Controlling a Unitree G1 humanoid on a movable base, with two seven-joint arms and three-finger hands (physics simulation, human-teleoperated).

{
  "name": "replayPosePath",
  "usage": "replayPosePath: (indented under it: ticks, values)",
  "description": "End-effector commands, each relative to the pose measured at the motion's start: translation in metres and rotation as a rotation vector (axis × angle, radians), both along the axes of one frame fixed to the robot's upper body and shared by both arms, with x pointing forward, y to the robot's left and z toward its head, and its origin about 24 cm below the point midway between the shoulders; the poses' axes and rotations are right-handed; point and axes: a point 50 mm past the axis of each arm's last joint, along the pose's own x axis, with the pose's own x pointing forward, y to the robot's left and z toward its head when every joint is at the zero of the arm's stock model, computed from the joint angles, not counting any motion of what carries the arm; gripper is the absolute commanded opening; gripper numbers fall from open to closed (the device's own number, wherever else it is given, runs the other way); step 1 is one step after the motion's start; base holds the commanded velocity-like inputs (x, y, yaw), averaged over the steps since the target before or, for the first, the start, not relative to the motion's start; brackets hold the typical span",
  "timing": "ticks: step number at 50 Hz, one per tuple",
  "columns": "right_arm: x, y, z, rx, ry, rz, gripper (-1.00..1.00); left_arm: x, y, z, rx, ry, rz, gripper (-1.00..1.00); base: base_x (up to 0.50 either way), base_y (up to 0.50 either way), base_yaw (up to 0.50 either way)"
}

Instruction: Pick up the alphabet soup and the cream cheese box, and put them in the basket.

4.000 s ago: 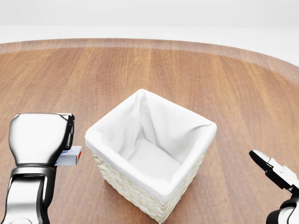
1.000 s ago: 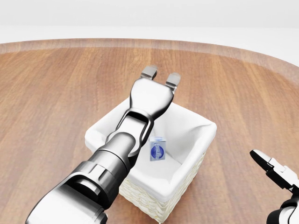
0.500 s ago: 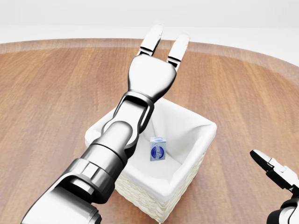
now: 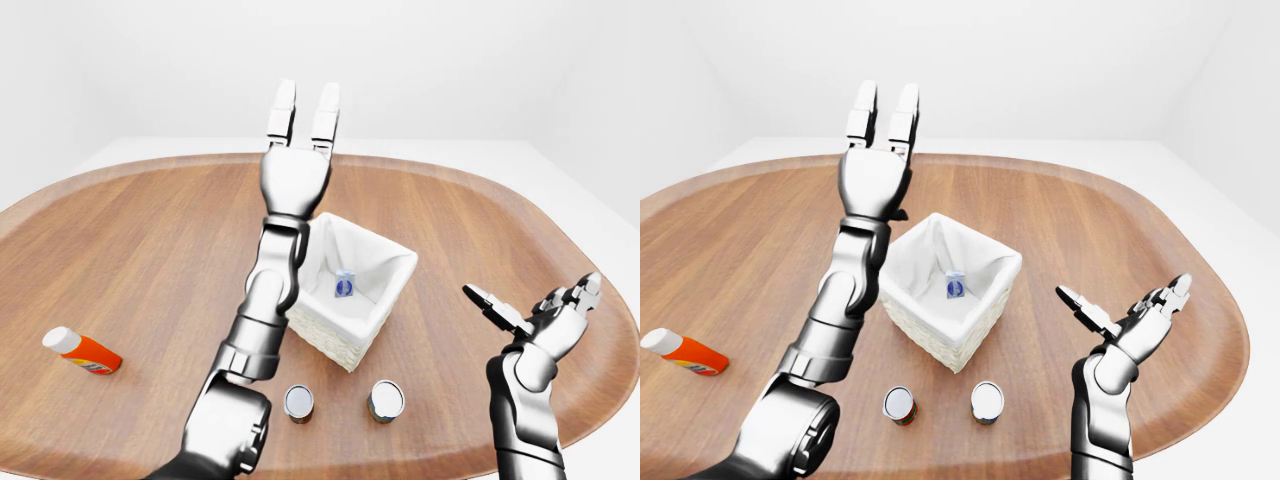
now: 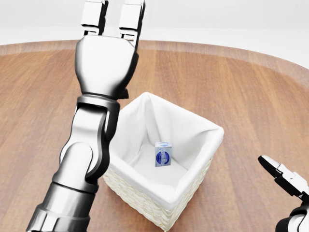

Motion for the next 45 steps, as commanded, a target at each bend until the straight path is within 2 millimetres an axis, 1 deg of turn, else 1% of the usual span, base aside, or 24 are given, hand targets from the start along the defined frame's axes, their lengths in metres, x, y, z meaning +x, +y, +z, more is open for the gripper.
replayPosePath:
  ticks: [1,2,6,7,11,16,21,22,27,29,31,33,37,40,41,42,45]
  values:
    - [0.001,0.000,-0.001,0.001,0.002,0.001,1.00,-0.034,0.039,0.019,-0.090,-0.096,0.043,1.00,0.00,0.00,0.00]
    - [0.001,0.000,0.000,0.001,0.001,0.001,1.00,-0.038,0.046,0.019,-0.111,-0.098,0.051,1.00,0.00,0.00,0.00]
    - [0.000,0.000,0.000,0.001,0.001,0.000,1.00,-0.046,0.062,0.020,-0.144,-0.106,0.070,1.00,0.00,0.00,0.00]
    - [0.000,0.000,0.000,0.001,0.001,0.000,1.00,-0.047,0.062,0.020,-0.144,-0.106,0.070,1.00,0.00,0.00,0.00]
    - [0.000,0.000,0.000,0.000,0.002,0.000,1.00,-0.049,0.081,0.019,-0.191,-0.118,0.086,1.00,0.00,0.00,0.00]
    - [0.000,0.000,0.000,-0.002,-0.001,0.001,1.00,-0.058,0.095,0.021,-0.199,-0.126,0.103,1.00,0.00,0.00,0.00]
    - [0.000,0.000,0.000,0.000,-0.002,0.001,1.00,-0.063,0.110,0.017,-0.225,-0.154,0.131,1.00,0.00,0.00,0.00]
    - [0.000,0.000,0.000,0.000,-0.002,0.000,1.00,-0.065,0.117,0.014,-0.261,-0.151,0.136,1.00,0.00,0.00,0.00]
    - [0.000,0.000,0.000,-0.002,0.000,0.000,1.00,-0.076,0.130,0.007,-0.286,-0.161,0.157,1.00,0.00,0.00,0.00]
    - [0.000,0.000,0.001,-0.002,-0.006,0.000,1.00,-0.083,0.140,0.002,-0.338,-0.174,0.167,1.00,0.00,0.00,0.00]
    - [0.000,0.000,0.002,-0.002,-0.007,0.000,1.00,-0.085,0.145,-0.006,-0.334,-0.167,0.190,1.00,0.00,0.00,0.00]
    - [-0.001,0.000,0.003,-0.005,-0.010,0.000,1.00,-0.092,0.157,-0.013,-0.371,-0.169,0.222,1.00,0.00,0.00,0.00]
    - [-0.001,0.000,0.001,-0.006,-0.002,-0.001,1.00,-0.102,0.169,-0.016,-0.394,-0.166,0.249,1.00,0.00,0.00,0.00]
    - [-0.001,0.000,0.002,-0.007,-0.005,-0.001,1.00,-0.109,0.186,-0.019,-0.455,-0.171,0.279,1.00,0.00,0.00,0.00]
    - [-0.001,0.000,0.001,-0.006,-0.004,-0.002,1.00,-0.109,0.186,-0.019,-0.456,-0.171,0.279,1.00,0.00,0.00,0.00]
    - [-0.001,0.000,0.000,-0.006,0.000,-0.002,1.00,-0.113,0.193,-0.021,-0.461,-0.175,0.303,1.00,0.00,0.00,0.00]
    - [-0.001,0.000,0.002,-0.009,-0.008,-0.001,1.00,-0.118,0.201,-0.023,-0.476,-0.171,0.319,1.00,0.00,0.00,0.00]
